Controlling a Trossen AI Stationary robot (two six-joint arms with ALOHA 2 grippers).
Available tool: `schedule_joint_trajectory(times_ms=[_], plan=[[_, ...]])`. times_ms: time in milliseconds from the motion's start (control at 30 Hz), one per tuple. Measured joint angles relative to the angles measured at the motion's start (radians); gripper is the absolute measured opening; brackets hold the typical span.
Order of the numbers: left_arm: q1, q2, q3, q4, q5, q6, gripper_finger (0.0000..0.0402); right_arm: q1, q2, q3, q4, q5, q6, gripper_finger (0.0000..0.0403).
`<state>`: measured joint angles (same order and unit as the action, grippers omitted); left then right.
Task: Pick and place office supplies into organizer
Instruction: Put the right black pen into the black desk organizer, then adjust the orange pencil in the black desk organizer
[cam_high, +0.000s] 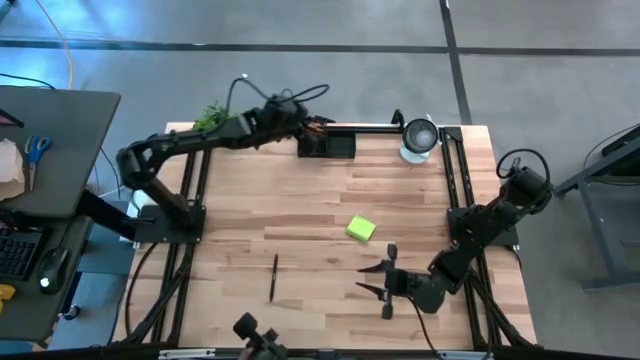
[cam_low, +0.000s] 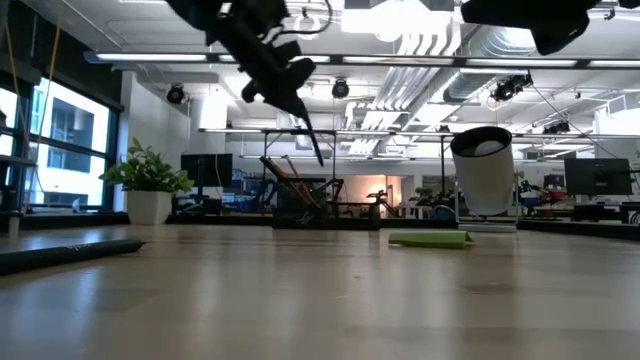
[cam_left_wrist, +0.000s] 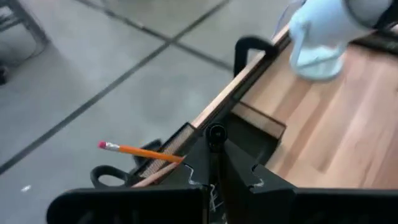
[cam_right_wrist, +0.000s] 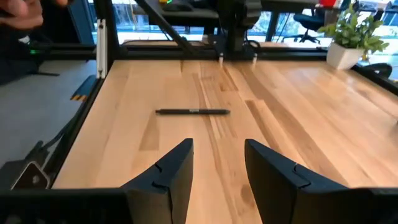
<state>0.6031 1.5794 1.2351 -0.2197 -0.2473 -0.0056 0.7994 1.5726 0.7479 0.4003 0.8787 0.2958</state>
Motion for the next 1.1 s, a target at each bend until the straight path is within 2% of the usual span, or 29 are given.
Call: schedule_joint_trajectory(times_ms=[133, 233, 400, 667, 767, 967, 1100], plan=[[-0.002, 0.089, 0.133, -0.18, -0.072, -0.002, 0.0, 0.013, 0.0, 0.0, -0.026, -0.004, 0.014, 0.0138], [0.015, 0.127, 0.188, -0.256, -0.079, -0.016, 0.0, 0.026, 0.0, 0.0, -0.034, -0.004, 0.02, 0.0138], [0.05, 0.157, 0.21, -0.253, -0.046, -0.047, 0.0, 0.047, 0.0, 0.0, -0.041, 0.015, 0.022, 0.0138], [0.12, 0.189, 0.21, -0.252, 0.061, -0.145, 0.0008, 0.059, 0.0, 0.0, -0.045, 0.038, 0.045, 0.0138], [0.125, 0.189, 0.21, -0.248, 0.059, -0.175, 0.0037, 0.059, 0.0, 0.0, -0.045, 0.049, 0.045, 0.0138], [0.122, 0.189, 0.21, -0.251, 0.056, -0.182, 0.0119, 0.059, 0.0, 0.0, -0.045, 0.061, 0.067, 0.0138], [0.123, 0.189, 0.21, -0.251, -0.02, -0.183, 0.0154, 0.059, 0.0, 0.0, -0.045, 0.061, 0.071, 0.0138]])
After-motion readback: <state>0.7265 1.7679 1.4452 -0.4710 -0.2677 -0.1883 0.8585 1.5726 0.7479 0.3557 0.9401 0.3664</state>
